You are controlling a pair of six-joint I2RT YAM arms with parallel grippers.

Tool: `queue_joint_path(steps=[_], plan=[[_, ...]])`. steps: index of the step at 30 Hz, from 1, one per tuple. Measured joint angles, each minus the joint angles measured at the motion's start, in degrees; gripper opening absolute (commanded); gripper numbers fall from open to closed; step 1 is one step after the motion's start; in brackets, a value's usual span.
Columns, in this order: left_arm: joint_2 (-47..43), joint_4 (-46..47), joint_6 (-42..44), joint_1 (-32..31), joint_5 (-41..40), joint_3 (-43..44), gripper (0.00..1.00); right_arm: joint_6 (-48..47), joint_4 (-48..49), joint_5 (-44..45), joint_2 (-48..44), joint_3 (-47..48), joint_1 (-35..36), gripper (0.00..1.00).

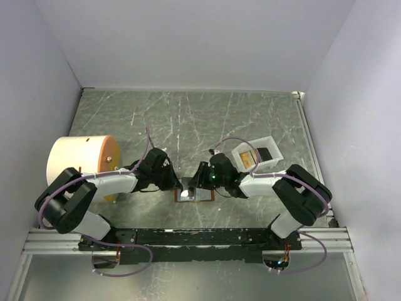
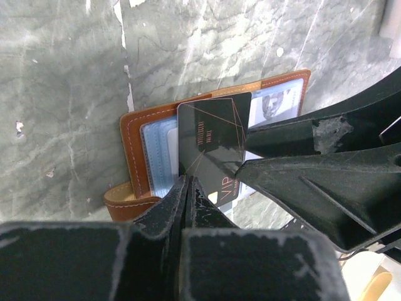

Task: Put the credit cards into the card holder
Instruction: Pick up the credit card from the card holder.

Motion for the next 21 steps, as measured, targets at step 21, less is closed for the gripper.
queue_joint_path(steps=[21], plan=[[2.84, 5.31, -0.07, 0.15, 3.28, -0.15, 0.07, 1.40, 6.49, -2.12, 1.64, -1.86, -0.02, 0.26]])
